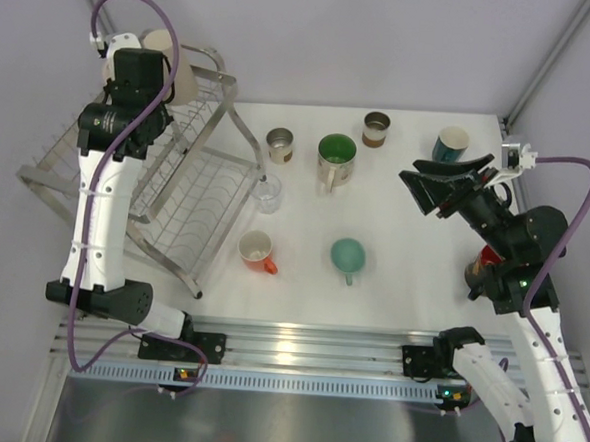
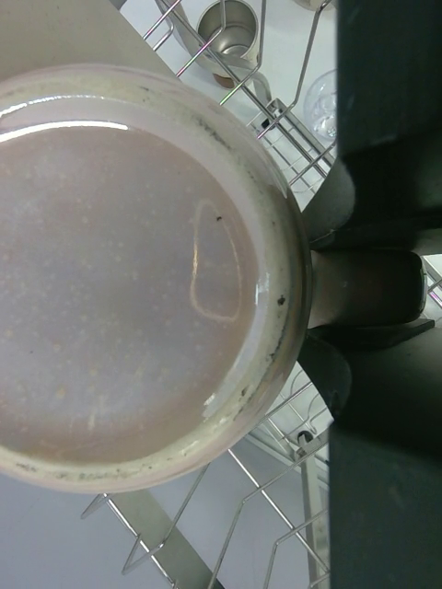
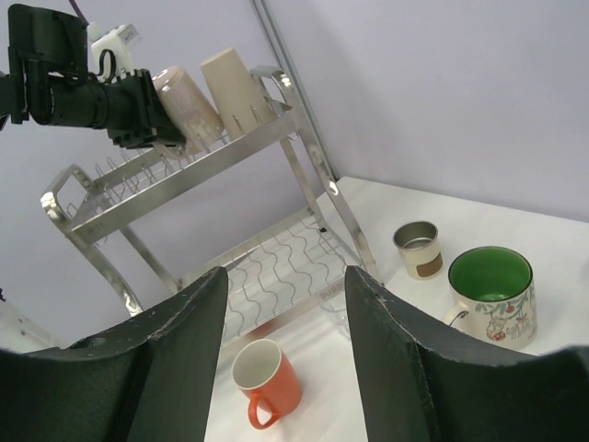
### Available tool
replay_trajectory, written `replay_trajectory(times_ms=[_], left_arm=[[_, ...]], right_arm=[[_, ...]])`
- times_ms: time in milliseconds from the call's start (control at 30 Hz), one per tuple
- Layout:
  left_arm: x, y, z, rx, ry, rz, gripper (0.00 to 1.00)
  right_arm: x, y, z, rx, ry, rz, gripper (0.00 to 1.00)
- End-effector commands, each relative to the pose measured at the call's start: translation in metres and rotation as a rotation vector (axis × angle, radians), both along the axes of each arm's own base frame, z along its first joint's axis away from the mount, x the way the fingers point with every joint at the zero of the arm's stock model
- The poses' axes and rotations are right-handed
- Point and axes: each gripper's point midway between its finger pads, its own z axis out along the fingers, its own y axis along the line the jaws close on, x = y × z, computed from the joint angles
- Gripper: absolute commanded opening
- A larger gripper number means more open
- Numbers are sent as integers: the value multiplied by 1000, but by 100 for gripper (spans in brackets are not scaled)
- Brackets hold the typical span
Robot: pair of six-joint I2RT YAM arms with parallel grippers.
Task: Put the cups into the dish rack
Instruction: Place the cup upside down on the dish rack
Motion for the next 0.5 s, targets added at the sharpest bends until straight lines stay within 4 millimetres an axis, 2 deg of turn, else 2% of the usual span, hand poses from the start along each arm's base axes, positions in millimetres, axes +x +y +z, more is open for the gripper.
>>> replay_trajectory(times_ms=[0, 67, 167, 200, 467], left_arm=[[0, 5, 32, -30, -149, 38, 0], [0, 4, 32, -40, -154, 36, 8], [-2, 2, 34, -48, -161, 29, 13], [-3, 2, 34, -47, -162, 29, 23], [-10, 6, 46, -41, -194, 42, 39]], right_arm=[[-5, -4, 24, 12, -72, -14, 55], [-5, -4, 23, 11, -72, -16, 55], [-5, -5, 21, 10, -68, -19, 55], [-6, -5, 22, 10, -70, -19, 55], [-6, -5, 20, 13, -63, -23, 56]])
